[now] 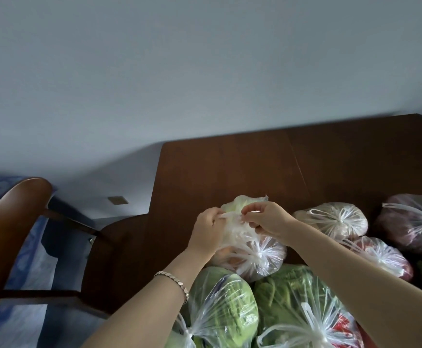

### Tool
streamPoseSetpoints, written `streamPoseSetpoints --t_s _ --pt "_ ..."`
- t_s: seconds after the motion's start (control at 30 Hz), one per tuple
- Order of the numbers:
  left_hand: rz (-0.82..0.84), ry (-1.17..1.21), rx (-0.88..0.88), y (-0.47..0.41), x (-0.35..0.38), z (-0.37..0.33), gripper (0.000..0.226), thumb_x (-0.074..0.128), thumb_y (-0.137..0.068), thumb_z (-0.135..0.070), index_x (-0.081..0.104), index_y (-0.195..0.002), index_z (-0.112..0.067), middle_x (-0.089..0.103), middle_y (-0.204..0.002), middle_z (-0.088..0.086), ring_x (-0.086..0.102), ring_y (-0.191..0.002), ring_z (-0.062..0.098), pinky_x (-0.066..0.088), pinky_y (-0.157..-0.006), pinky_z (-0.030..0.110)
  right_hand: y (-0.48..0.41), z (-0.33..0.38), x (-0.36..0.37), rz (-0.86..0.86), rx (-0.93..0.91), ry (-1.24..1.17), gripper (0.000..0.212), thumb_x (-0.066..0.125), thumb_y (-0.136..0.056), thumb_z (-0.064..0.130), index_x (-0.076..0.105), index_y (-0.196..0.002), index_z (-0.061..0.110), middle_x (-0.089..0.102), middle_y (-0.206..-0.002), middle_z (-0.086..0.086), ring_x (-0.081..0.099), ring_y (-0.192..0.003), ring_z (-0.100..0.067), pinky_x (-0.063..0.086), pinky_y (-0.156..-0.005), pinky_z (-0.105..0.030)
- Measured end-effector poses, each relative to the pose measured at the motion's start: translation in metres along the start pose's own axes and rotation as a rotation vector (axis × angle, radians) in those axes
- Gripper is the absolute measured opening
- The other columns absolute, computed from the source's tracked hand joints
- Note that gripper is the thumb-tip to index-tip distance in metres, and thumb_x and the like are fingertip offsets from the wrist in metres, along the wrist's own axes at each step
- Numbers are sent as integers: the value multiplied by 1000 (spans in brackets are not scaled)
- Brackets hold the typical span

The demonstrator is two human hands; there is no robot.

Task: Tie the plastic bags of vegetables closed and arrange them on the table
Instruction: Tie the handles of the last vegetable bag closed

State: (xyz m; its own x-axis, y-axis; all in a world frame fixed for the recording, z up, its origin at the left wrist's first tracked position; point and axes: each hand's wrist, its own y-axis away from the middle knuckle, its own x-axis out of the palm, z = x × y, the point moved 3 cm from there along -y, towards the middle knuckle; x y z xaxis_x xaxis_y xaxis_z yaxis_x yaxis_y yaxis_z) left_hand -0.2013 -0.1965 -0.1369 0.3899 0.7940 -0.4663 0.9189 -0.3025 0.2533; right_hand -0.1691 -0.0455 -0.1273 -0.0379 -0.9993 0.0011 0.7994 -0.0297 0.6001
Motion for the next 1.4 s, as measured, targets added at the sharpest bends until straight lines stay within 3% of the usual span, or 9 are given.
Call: streamPoseSetpoints --t_s 0.13,0.23,0.37,0.47,0.67,0.87,1.1,1.27,1.4 --pt "112 47 45 1 3 -5 29 57 -88 -37 61 -113 -23 62 -111 -2 57 -104 9 47 -89 24 -2 -2 0 104 60 -297 21 52 -86 -8 59 -76 9 57 -57 -1 37 -42 -4 30 -38 -12" --pt "79 -1 77 -4 1 3 35 58 -88 -35 65 -111 -10 67 -107 6 62 -102 16 48 -83 20 3 -5 1 157 65 -330 28 52 -81 -18 63 -78 8 56 -58 -1 44 -46 -6 39 -43 -13" --pt "128 24 81 1 9 3 63 50 -73 -67 70 -96 -12 67 -76 -11 62 -75 -5 40 -61 6 5 -7 0 -52 -173 25 29 65 -75 -13 72 -78 15 61 -63 4 51 -57 -6 46 -55 -8" --pt "70 85 -25 0 12 0 46 56 -82 -50 70 -94 -8 62 -64 -8 56 -57 12 34 -53 13 7 -4 1 -261 -416 355 13 72 -76 6 75 -86 12 66 -73 2 50 -59 -6 43 -59 -8" --pt "-37 118 -228 -7 16 -5 17 61 -87 -25 64 -74 -15 57 -64 -6 55 -76 18 44 -77 31 15 0 8 -383 -824 1052 17 62 -75 23 69 -71 8 61 -86 -10 62 -77 -29 52 -69 -40" --pt "-125 10 -308 -15 17 1 33 59 -85 -26 61 -52 -23 62 -66 -5 60 -84 27 39 -100 55 23 -17 2 -289 -787 1057 19 57 -78 24 66 -72 8 54 -84 -7 42 -82 -16 36 -73 -31" --pt "130 -242 -206 -7 22 -5 31 45 -71 -50 54 -99 -38 62 -107 -7 52 -106 23 42 -96 43 33 -46 -23 -239 -482 826 18 61 -84 28 63 -99 18 53 -86 11 53 -85 -10 45 -90 -36" --pt "175 -909 50 2 32 -22 64 50 -76 -62 35 -128 -29 63 -112 -5 58 -105 25 39 -93 42 33 -61 -5 -39 -364 1179 62 58 -76 53 43 -129 24 44 -132 4 37 -126 -16 30 -107 -33" --pt "14 -991 25 0 16 -35 41 53 -85 -44 49 -114 -15 66 -105 4 62 -95 26 40 -77 34 26 -64 16 44 -332 1538 56 51 -87 40 37 -134 14 42 -137 -8 34 -130 -27 27 -110 -40"
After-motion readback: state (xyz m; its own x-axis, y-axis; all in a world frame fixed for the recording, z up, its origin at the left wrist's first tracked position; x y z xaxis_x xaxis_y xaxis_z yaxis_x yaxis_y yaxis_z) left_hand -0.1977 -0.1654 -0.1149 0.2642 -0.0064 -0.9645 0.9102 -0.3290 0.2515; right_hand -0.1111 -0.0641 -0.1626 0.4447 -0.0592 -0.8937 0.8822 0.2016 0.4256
